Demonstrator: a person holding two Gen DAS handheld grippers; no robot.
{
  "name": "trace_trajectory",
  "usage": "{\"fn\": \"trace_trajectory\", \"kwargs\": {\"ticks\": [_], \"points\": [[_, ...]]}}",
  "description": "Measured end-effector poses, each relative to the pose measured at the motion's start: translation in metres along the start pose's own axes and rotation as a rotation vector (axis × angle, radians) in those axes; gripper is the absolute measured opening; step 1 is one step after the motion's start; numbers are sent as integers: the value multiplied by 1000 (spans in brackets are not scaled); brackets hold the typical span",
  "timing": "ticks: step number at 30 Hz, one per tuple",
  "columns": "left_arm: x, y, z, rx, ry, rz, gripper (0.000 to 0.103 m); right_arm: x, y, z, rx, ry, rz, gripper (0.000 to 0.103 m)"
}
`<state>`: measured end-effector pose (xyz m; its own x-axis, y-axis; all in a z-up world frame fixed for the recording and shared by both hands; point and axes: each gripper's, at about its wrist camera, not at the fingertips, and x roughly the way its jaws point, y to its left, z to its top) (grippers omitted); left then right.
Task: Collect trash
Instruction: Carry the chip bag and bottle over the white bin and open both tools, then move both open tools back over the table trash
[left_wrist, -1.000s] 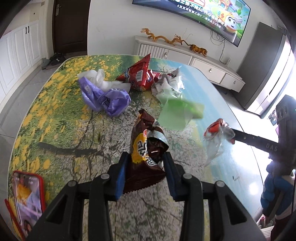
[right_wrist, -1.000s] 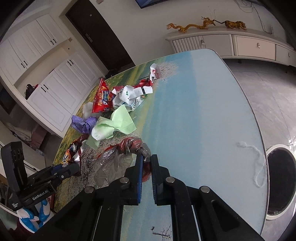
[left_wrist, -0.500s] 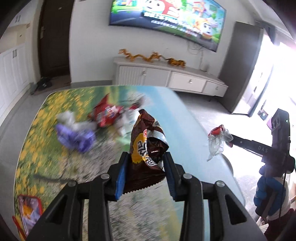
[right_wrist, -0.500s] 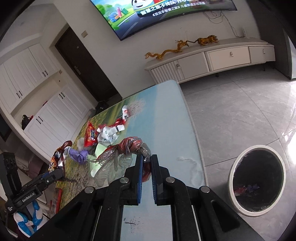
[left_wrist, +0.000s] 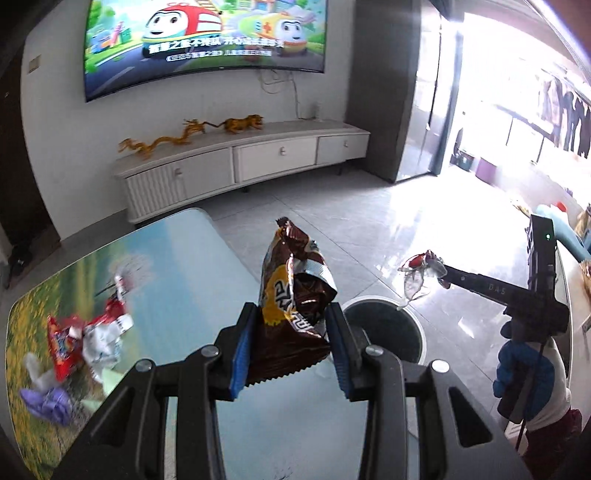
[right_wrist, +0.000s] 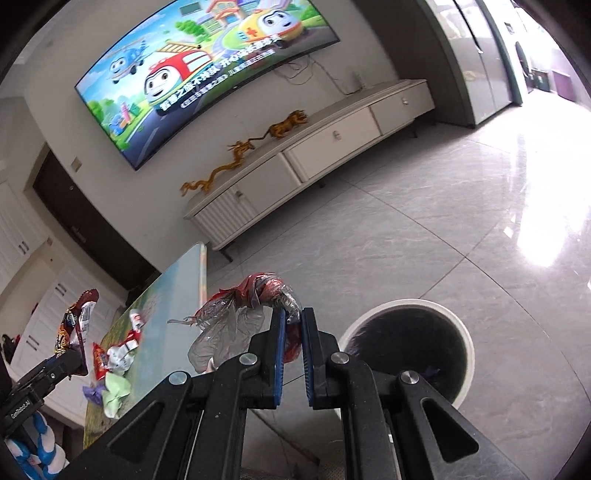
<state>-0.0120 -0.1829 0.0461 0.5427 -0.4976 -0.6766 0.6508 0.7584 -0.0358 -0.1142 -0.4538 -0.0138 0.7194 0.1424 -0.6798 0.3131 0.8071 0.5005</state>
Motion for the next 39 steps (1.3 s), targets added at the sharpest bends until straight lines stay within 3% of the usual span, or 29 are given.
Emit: {"fn": "trace_trajectory", "kwargs": {"ticks": [8,14,23,25,27,33,39], "points": [[100,-73,26,72,164,-139,36,26,-65,0,79,55,-128,9],[168,-113,25,92,285,-172,37,59,-98,-15,133,138,-194,9],[230,-122,20,30,410,-236,41,91,-124,-24,171,217,-255,13],[231,-118,21,12,410,-245,53,92,-125,-25,175,218,-266,28],[230,-115,25,3,403,-246,56,91,-127,-25,179,214,-276,34],[221,-116,29,15,364,-209,56,85,-126,-23,194,202,-273,37],[191,-102,36,33,255,-93,56,72,-112,-14,175,164,-268,42]]}}
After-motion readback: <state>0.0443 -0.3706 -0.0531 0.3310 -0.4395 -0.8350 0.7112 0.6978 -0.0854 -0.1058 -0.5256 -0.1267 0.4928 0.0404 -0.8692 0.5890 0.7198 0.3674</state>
